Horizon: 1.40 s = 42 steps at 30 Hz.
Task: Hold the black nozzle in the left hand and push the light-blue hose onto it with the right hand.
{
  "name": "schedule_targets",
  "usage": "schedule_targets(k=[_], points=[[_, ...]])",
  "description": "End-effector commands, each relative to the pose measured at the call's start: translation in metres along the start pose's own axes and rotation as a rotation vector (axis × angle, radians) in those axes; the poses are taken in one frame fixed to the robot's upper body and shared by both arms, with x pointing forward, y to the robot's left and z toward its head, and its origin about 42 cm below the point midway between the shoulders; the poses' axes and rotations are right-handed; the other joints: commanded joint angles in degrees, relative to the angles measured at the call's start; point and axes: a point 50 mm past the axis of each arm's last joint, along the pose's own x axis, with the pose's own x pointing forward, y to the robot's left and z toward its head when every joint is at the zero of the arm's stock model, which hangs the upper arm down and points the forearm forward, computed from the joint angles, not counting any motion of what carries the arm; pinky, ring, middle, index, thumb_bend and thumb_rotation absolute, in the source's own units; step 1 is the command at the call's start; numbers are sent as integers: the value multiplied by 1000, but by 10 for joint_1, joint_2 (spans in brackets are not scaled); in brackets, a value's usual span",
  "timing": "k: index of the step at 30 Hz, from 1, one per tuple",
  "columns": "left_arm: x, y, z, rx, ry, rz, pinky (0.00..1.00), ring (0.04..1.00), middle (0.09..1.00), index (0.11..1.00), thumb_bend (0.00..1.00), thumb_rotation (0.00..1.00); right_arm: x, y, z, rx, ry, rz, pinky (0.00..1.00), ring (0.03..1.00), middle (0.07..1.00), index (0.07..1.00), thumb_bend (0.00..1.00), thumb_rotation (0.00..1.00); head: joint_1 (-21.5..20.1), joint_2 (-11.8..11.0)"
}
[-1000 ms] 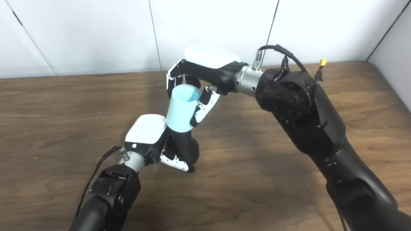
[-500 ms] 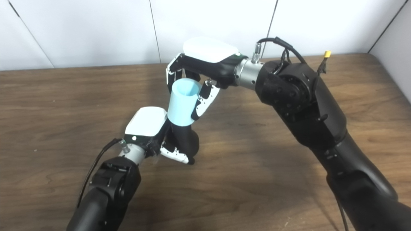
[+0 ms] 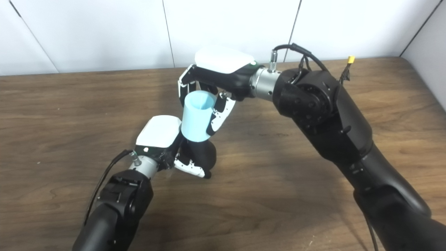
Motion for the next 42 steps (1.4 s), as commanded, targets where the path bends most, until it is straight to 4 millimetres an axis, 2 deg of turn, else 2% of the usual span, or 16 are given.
schedule_targets(k=[1, 6, 9, 13, 16, 18, 19, 20, 21, 23, 29, 32, 36, 42], points=[[-1, 0, 6, -14, -16, -24, 385, 486, 501, 480, 523, 0, 1, -12, 12, -56, -43, -29, 359, 376, 512, 509, 514, 0, 0, 1], [-1, 0, 6, -16, -18, -26, 387, 486, 502, 480, 523, 0, 5, -8, 17, -67, -50, -23, 351, 375, 516, 493, 515, 0, 0, 3], [-1, 0, 6, -12, -19, -27, 381, 484, 502, 480, 523, 0, 7, -7, 18, -77, -52, -20, 317, 366, 499, 519, 514, 0, -1, 3], [0, 0, 7, -7, -18, -25, 386, 486, 505, 479, 523, 0, 9, -6, 18, -69, -45, -11, 330, 370, 502, 521, 513, 0, 1, 4], [-1, 0, 7, -10, -22, -24, 390, 491, 510, 477, 522, 0, 9, -5, 17, -75, -41, -5, 375, 381, 499, 519, 515, 0, 0, 4], [0, 0, 6, -10, -20, -26, 385, 488, 508, 477, 522, 0, 8, -5, 17, -83, -40, 1, 406, 410, 503, 512, 519, 0, 0, 4], [-1, 0, 6, -9, -19, -27, 385, 487, 507, 478, 522, 0, 7, -5, 16, -84, -40, 4, 456, 494, 557, 502, 521, 66, 0, 6], [-1, 1, 6, -7, -18, -28, 391, 491, 512, 476, 521, 0, 7, -5, 16, -84, -39, 6, 545, 615, 641, 598, 866, 90, 0, 6], [-1, 1, 6, -7, -16, -29, 392, 492, 512, 476, 521, 0, 6, -6, 16, -86, -40, 7, 551, 623, 647, 605, 890, 92, 0, 5], [-1, 1, 6, -7, -17, -27, 394, 494, 512, 477, 521, 0, 5, -8, 15, -92, -43, 2, 621, 699, 709, 658, 978, 145, 0, 6], [-1, 2, 7, -11, -15, -31, 386, 486, 502, 480, 522, 0, 4, -15, 16, -123, -34, -26, 786, 855, 838, 765, 1000, 301, 0, 7], [-1, 2, 7, -12, -16, -29, 407, 505, 521, 472, 520, 0, 4, -19, 17, -130, -7, -28, 858, 928, 895, 806, 1000, 344, 0, 7], [-1, 2, 7, -4, -20, -31, 398, 494, 511, 476, 521, 0, 2, -23, 14, -140, 2, -52, 883, 953, 926, 833, 1000, 376, 1, 7], [-1, 1, 7, -8, -16, -25, 390, 485, 507, 478, 522, 0, -3, -24, 10, -126, -19, -117, 874, 942, 917, 841, 1000, 418, 1, 7]])
